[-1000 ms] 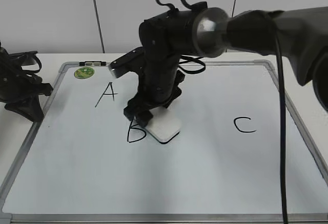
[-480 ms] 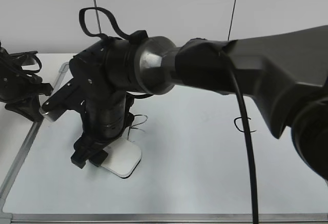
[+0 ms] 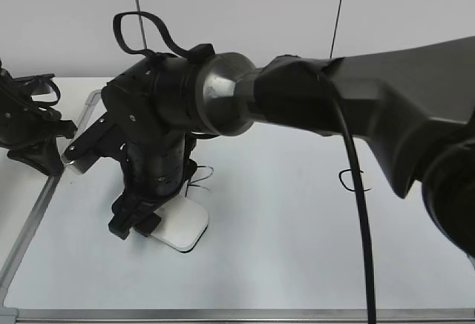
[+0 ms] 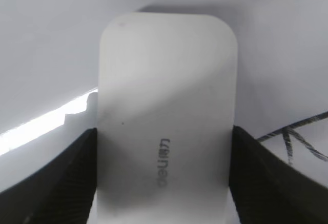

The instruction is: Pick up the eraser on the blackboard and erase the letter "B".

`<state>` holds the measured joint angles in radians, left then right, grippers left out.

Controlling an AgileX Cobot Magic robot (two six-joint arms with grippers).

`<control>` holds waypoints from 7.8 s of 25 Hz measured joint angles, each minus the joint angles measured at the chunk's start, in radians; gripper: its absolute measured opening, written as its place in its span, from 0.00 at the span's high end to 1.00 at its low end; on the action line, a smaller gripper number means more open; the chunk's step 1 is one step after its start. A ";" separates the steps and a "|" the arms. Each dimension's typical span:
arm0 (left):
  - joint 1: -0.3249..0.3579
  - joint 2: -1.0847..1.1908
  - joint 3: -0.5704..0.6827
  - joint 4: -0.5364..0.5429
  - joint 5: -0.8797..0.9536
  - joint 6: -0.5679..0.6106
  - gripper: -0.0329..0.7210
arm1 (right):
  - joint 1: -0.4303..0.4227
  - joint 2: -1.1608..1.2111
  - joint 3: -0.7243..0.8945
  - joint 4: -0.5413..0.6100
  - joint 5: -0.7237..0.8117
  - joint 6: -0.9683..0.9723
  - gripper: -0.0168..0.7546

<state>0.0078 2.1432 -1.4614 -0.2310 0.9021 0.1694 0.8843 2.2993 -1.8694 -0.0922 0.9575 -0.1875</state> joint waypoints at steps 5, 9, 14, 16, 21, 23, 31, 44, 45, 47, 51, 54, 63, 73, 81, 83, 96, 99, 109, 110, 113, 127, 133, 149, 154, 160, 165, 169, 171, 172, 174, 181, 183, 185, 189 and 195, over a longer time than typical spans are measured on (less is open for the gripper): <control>0.000 0.000 0.000 0.000 0.000 0.000 0.94 | -0.036 0.000 0.000 -0.005 0.002 0.006 0.27; 0.000 0.000 0.000 0.000 0.000 0.000 0.94 | -0.096 0.000 0.000 -0.005 0.002 0.019 0.27; 0.000 0.000 0.000 0.000 0.000 0.000 0.94 | -0.189 0.000 0.000 -0.005 0.002 0.029 0.27; 0.000 0.000 0.000 0.000 0.000 0.000 0.94 | -0.231 0.000 -0.002 -0.003 0.004 0.035 0.27; 0.000 0.000 0.000 0.000 0.000 0.000 0.94 | -0.308 0.000 -0.006 -0.007 0.021 0.065 0.27; 0.000 0.000 0.000 0.000 0.000 0.000 0.94 | -0.317 0.000 -0.007 -0.010 0.026 0.067 0.27; 0.000 0.000 0.000 0.000 0.000 0.000 0.94 | -0.319 0.000 -0.052 -0.005 0.107 0.067 0.27; 0.000 0.000 0.000 0.000 0.000 0.000 0.94 | -0.328 -0.102 -0.291 -0.092 0.276 0.067 0.27; 0.000 0.000 0.000 0.000 0.000 0.000 0.94 | -0.332 -0.115 -0.284 -0.093 0.281 0.067 0.27; 0.000 0.000 0.000 0.000 0.000 0.000 0.94 | -0.348 -0.144 -0.271 -0.096 0.281 0.067 0.27; 0.000 0.000 0.000 0.000 0.000 0.000 0.94 | -0.405 -0.214 -0.219 -0.102 0.283 0.067 0.27; 0.000 0.000 0.000 0.000 0.000 0.000 0.94 | -0.459 -0.294 -0.134 -0.102 0.283 0.067 0.27; 0.000 0.000 0.000 0.000 -0.001 0.000 0.94 | -0.658 -0.492 0.158 -0.076 0.286 0.112 0.27; 0.000 0.000 0.000 0.000 -0.003 0.000 0.94 | -0.843 -0.571 0.489 0.035 0.116 0.123 0.27; 0.000 0.000 0.000 0.000 -0.003 0.000 0.94 | -0.857 -0.572 0.670 0.125 -0.112 0.125 0.27; 0.000 0.000 0.000 0.000 -0.003 0.000 0.94 | -0.857 -0.563 0.676 0.132 -0.142 0.125 0.27; 0.000 0.000 0.000 0.000 -0.003 0.000 0.94 | -0.857 -0.434 0.679 0.139 -0.257 0.136 0.27; 0.000 0.000 0.000 0.000 -0.003 0.000 0.94 | -0.857 -0.426 0.679 0.139 -0.281 0.136 0.27; 0.000 0.000 0.000 0.000 -0.003 0.000 0.94 | -0.857 -0.409 0.679 0.139 -0.318 0.138 0.27; 0.000 0.000 0.000 0.000 -0.003 0.000 0.94 | -0.857 -0.401 0.679 0.139 -0.318 0.138 0.27; 0.000 0.000 0.000 0.000 -0.003 0.000 0.94 | -0.857 -0.386 0.679 0.139 -0.320 0.138 0.27; 0.000 0.000 0.000 0.000 -0.003 0.000 0.94 | -0.857 -0.390 0.679 0.139 -0.316 0.140 0.16; 0.000 0.000 0.000 0.000 -0.003 0.010 0.81 | -0.857 -0.444 0.668 0.139 -0.293 0.140 0.17; 0.000 -0.118 0.010 0.004 0.031 0.013 0.47 | -0.857 -0.612 0.571 0.135 -0.144 0.117 0.21; 0.000 -0.230 0.010 0.001 0.119 0.014 0.47 | -0.857 -0.703 0.548 0.134 -0.074 0.113 0.21; 0.000 -0.375 0.010 0.001 0.233 0.014 0.47 | -0.857 -0.809 0.547 0.134 0.019 0.103 0.21; 0.000 -0.501 0.010 0.009 0.309 -0.001 0.47 | -0.857 -0.896 0.547 0.134 0.093 0.096 0.21; 0.000 -0.604 0.010 0.040 0.327 -0.026 0.47 | -0.857 -0.965 0.547 0.135 0.144 0.093 0.21; 0.000 -0.651 0.010 0.053 0.334 -0.041 0.47 | -0.857 -1.003 0.547 0.135 0.167 0.093 0.21; 0.000 -0.672 0.010 0.055 0.336 -0.049 0.47 | -0.857 -1.023 0.547 0.137 0.183 0.089 0.21; 0.000 -0.725 0.012 0.058 0.339 -0.058 0.47 | -0.857 -1.057 0.547 0.140 0.208 0.081 0.21; 0.000 -0.936 0.035 0.061 0.343 -0.084 0.47 | -0.857 -1.204 0.547 0.148 0.274 0.074 0.21; 0.000 -0.989 0.060 0.059 0.347 -0.090 0.47 | -0.857 -1.244 0.547 0.148 0.278 0.075 0.21; 0.000 -1.048 0.094 0.057 0.347 -0.095 0.47 | -0.857 -1.286 0.547 0.148 0.288 0.074 0.21; 0.000 -1.156 0.200 0.047 0.351 -0.104 0.47 | -0.857 -1.363 0.553 0.150 0.302 0.074 0.21; 0.000 -1.321 0.373 0.037 0.357 -0.108 0.47 | -0.857 -1.496 0.642 0.167 0.306 0.078 0.21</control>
<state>0.0078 0.8219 -1.0881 -0.1941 1.2588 0.0618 0.0275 0.8034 -1.2278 0.0745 1.2633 -0.1097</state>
